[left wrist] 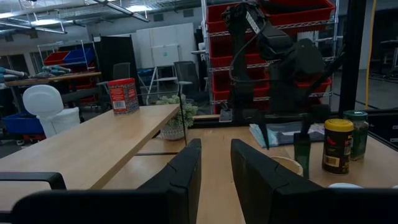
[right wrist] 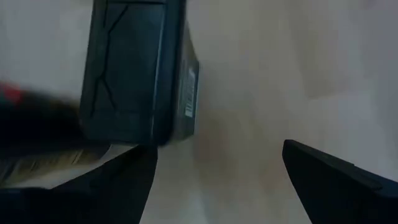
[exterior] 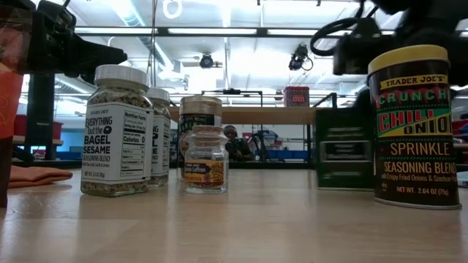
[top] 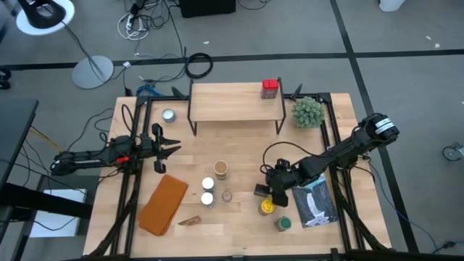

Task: Shelf spices
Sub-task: Put the green seasoning can on the shelf

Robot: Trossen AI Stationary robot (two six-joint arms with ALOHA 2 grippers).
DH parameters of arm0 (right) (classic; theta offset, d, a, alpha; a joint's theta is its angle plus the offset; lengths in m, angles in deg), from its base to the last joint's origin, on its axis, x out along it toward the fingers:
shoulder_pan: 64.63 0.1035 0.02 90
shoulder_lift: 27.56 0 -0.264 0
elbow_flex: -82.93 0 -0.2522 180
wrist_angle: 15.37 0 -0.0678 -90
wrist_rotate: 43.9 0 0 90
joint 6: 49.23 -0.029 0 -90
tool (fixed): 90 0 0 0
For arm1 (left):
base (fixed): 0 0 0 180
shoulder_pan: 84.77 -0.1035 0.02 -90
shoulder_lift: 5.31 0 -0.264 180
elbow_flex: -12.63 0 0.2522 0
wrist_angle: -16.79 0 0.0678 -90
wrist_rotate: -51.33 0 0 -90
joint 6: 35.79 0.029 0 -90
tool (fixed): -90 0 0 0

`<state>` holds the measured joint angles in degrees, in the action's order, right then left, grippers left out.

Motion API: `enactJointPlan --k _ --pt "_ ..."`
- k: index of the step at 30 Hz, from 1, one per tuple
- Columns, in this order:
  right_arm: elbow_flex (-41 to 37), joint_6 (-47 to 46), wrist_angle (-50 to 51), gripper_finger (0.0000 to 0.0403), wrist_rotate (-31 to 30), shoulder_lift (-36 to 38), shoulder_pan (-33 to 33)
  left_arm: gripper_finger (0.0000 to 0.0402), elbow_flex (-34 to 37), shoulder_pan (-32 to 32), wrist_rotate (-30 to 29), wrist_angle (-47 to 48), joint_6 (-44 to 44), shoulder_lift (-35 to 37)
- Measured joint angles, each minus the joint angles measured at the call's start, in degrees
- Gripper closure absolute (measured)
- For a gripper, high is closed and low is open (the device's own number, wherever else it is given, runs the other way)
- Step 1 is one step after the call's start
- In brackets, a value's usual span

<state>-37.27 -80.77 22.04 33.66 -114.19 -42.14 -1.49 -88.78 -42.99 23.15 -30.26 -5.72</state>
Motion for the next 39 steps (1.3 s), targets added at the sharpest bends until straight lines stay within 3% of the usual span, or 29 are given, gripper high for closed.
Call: enactJointPlan --k 8,14,19,24,32,39 --pt "0.0 4.3 0.49 0.0058 -5.17 0.0 -5.27 0.031 -0.02 0.0 0.0 0.01 0.0 0.0" --pt "0.81 7.77 4.16 0.0058 2.51 1.96 -7.91 0.031 0.0 0.01 -0.01 0.0 0.01 0.0" --pt "8.05 8.8 17.54 0.0058 2.7 4.86 -9.07 0.031 0.0 -0.01 0.01 0.0 -0.01 0.0" --pt "17.3 10.75 20.45 0.0058 2.47 5.21 -9.22 0.031 -0.02 -0.01 0.0 0.01 -0.01 0.0" --pt "27.74 14.09 20.82 0.0058 3.98 -2.28 -7.95 0.031 0.0 0.01 0.01 0.02 0.01 0.0" --pt "34.41 15.27 30.95 0.0058 5.0 -12.78 -7.34 0.031 0.0 0.01 -0.01 0.0 -0.01 0.0"
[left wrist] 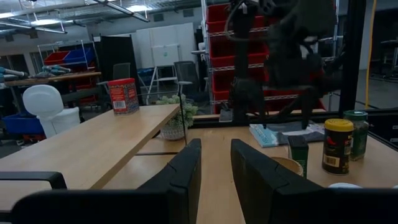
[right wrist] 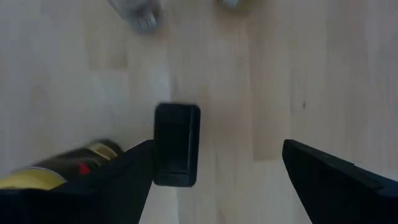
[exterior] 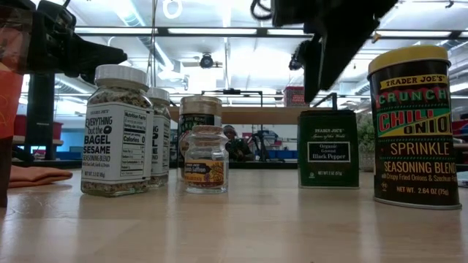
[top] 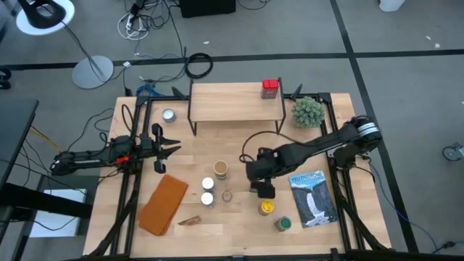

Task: Shelf spices
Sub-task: Put the green seasoning can on the shelf

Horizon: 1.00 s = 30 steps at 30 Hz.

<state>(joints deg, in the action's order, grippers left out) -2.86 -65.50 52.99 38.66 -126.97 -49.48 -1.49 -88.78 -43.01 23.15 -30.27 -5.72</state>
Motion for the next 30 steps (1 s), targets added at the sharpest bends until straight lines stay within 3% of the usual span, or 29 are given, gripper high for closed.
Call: enactJointPlan --k 11,19,30 --pt "4.74 -0.18 3.31 0.0058 6.05 -7.33 0.22 0.031 0.0 0.0 0.01 0.0 0.01 0.0" --pt "4.8 -3.39 3.72 0.0061 3.36 -7.46 0.59 0.031 0.0 -0.01 0.01 0.0 0.0 0.0" --pt "4.8 -6.09 3.26 0.0128 4.02 -7.44 0.59 0.031 -0.02 0.0 0.0 0.0 0.0 0.0"
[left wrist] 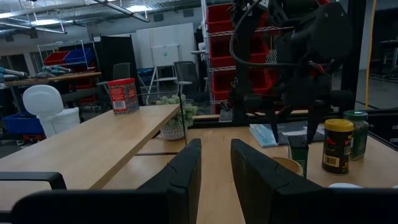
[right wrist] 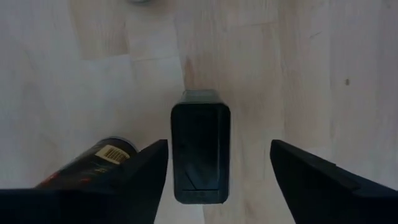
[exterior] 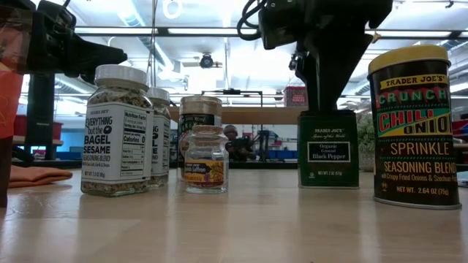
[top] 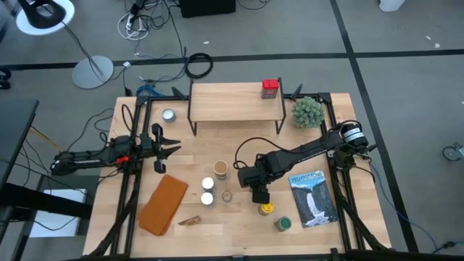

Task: Shelf spices
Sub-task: Put the green seasoning can on the shelf

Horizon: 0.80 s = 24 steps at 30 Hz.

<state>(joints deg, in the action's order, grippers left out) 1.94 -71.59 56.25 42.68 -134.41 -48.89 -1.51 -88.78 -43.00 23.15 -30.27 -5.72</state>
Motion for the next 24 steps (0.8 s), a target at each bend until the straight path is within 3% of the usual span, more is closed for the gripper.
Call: enactJointPlan --k 17,24 --pt "-4.04 0.11 -4.68 0.0141 0.02 0.09 -0.06 0.031 0.01 -0.02 0.02 0.0 0.0 0.0" --pt "-4.07 0.41 -5.31 0.0176 0.04 0.09 -0.09 0.031 0.0 -0.01 0.0 0.0 0.0 0.0"
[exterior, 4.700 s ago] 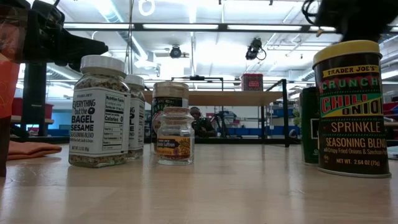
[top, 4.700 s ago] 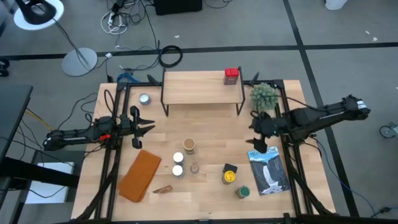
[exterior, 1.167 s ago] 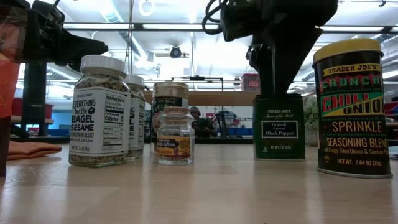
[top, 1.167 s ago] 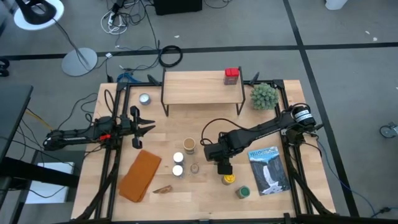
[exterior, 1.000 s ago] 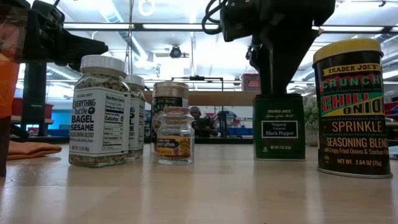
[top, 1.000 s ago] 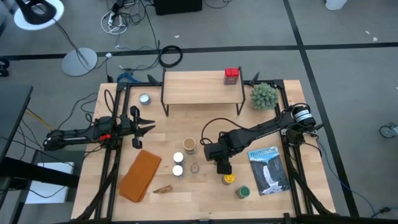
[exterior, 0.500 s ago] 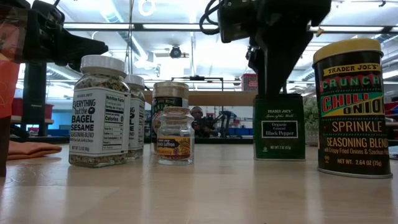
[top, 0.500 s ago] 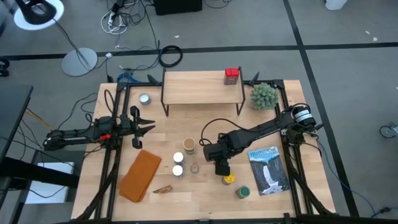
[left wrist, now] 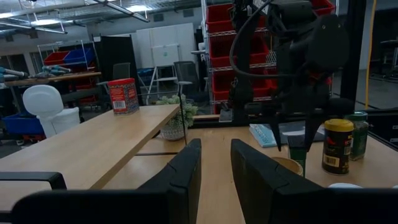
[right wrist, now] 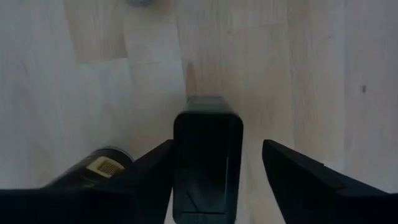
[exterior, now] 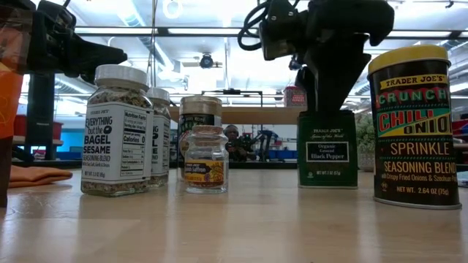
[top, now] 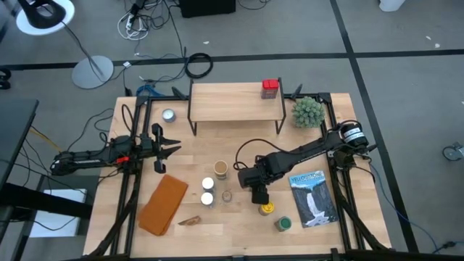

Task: Shelf spices
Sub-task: Put the green seasoning can on the shelf

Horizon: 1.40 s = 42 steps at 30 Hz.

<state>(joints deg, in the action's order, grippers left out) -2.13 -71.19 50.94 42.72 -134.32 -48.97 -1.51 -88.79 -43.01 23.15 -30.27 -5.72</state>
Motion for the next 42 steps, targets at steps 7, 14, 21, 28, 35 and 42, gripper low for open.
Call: enactJointPlan --k 7,14,21,28,35,42 --pt "0.0 1.15 0.18 0.0257 0.13 0.04 -0.14 0.031 0.0 0.01 0.0 0.0 0.02 0.0" --pt "1.81 4.45 6.53 0.0271 2.07 0.08 -1.62 0.031 0.02 -0.01 0.02 0.0 0.02 0.0" --pt "9.96 7.84 17.59 0.0248 1.31 0.07 -4.3 0.031 0.02 -0.01 0.01 0.0 0.0 0.0" --pt "21.76 15.44 27.82 0.0269 -4.4 0.07 -7.93 0.031 0.02 -0.01 0.01 0.0 0.0 0.0" --pt "31.47 21.94 34.44 0.026 -7.96 0.09 -13.93 0.031 0.02 -0.02 0.02 0.0 0.0 0.0" --pt "36.03 29.42 36.07 0.0266 -8.83 0.15 -23.14 0.031 0.02 0.01 0.02 0.0 0.0 0.0"
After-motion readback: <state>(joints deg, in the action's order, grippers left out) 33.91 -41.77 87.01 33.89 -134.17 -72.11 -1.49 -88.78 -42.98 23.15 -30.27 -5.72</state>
